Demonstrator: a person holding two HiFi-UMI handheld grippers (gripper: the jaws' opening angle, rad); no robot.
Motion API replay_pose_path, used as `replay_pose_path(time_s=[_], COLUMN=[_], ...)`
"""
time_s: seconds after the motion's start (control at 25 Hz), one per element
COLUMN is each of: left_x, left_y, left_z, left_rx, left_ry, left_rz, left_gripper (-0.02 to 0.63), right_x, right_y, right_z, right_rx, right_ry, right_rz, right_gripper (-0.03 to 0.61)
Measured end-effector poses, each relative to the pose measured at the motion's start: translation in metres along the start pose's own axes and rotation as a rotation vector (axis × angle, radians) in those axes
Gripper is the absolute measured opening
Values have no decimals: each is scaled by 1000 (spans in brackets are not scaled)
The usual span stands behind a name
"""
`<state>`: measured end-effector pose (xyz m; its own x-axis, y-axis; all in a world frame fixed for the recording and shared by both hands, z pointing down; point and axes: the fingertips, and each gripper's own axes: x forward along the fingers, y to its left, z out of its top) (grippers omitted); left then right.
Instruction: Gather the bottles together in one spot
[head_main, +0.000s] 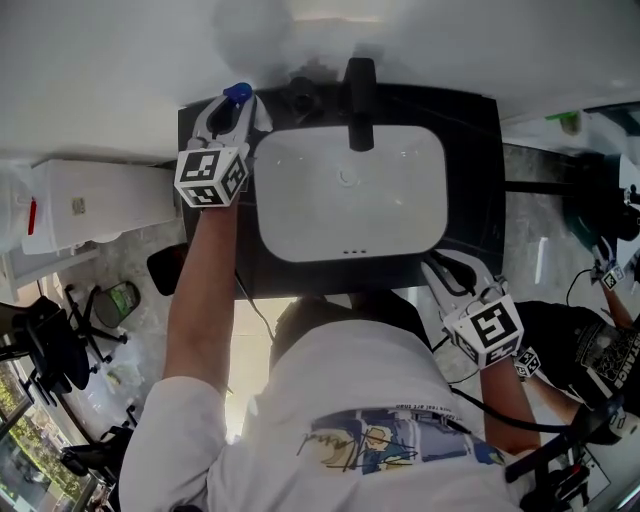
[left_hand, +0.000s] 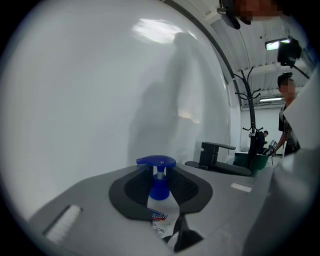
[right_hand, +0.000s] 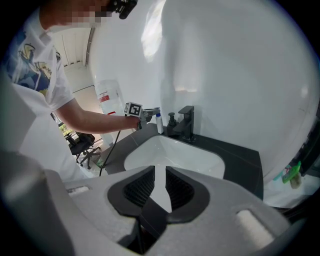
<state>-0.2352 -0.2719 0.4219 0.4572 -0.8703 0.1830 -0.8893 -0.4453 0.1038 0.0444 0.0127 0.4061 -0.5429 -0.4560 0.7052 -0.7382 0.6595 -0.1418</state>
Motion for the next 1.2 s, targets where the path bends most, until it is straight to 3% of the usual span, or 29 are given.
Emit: replay_pose_path(time_s=[0.16, 0.28, 0.6, 0.92, 1.04, 1.2], left_x=[-3, -7, -31, -100, -126, -170], left_y=[-1, -5, -3, -11, -41, -87], left_z=[-4, -6, -9, -10, -10, -8], left_rx=[13, 18, 22, 33, 40, 73], left_ry=[10, 22, 57, 107, 134, 163], left_rz=[-18, -35, -50, -56, -108, -220], left_gripper=[94, 158, 220, 221, 211, 151], right_x=[3, 4, 7, 19, 22, 18], right_y=[7, 13, 30, 57, 59, 79], right_z=[4, 9, 15, 31, 37, 39], right_rx=[-8, -21, -36, -71, -88, -103], right_ry=[-4, -9, -24, -79, -99, -141], right_rz=[3, 2, -9, -36, -41, -58], right_gripper=[69, 69, 69, 69, 58, 41])
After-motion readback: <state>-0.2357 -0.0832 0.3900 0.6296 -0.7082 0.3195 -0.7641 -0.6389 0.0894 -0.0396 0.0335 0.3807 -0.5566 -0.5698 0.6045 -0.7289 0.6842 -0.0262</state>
